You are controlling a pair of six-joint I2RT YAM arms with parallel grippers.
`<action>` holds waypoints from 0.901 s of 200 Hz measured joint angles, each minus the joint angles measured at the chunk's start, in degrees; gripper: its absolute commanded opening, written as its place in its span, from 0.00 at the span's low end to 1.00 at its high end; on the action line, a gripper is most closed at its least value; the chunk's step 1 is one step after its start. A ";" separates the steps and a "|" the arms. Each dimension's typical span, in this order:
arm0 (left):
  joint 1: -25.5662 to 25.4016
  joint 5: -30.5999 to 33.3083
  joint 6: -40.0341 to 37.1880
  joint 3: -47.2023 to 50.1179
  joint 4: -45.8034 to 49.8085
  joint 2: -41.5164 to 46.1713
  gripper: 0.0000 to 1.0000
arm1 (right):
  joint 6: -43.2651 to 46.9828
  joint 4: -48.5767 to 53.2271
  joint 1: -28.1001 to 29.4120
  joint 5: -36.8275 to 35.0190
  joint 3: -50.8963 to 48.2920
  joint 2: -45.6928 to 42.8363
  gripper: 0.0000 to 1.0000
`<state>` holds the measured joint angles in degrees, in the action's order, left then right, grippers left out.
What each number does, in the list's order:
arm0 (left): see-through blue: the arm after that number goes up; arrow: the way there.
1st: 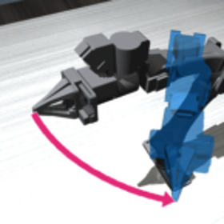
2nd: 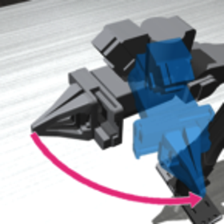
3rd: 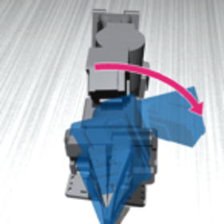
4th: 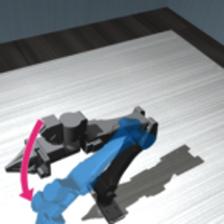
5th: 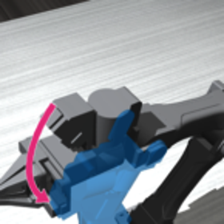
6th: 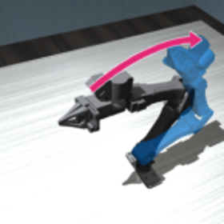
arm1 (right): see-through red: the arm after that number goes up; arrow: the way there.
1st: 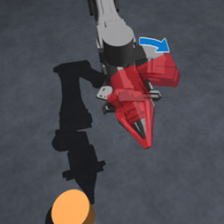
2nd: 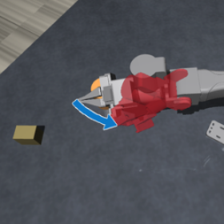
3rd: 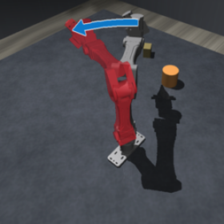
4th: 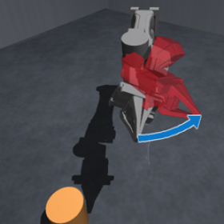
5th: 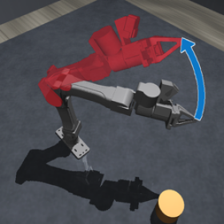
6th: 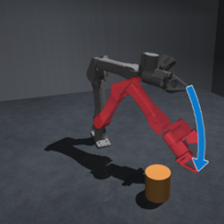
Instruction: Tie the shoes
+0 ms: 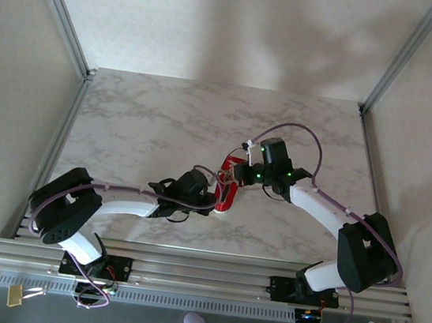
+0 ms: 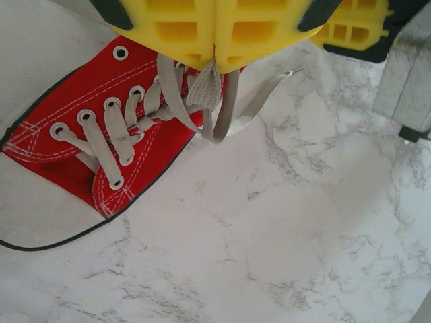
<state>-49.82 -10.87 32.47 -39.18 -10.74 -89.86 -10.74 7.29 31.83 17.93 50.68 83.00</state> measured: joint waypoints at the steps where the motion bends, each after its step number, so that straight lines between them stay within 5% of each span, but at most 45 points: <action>1: -0.02 -0.04 0.04 0.00 -0.13 -0.02 0.00 | 0.00 0.00 0.00 -0.02 0.00 0.00 0.00; 138: -3.89 -5.88 2.73 -2.80 -9.86 -6.80 0.01 | -0.90 0.04 0.09 -4.48 -0.46 -1.27 0.00; 180: -3.34 -3.28 2.71 3.61 -10.29 4.74 0.07 | -2.03 1.20 0.09 -4.24 -0.09 -0.98 0.00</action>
<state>-53.17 -14.15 35.18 -35.57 -21.04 -85.12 -12.78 8.49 31.92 13.69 50.59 82.02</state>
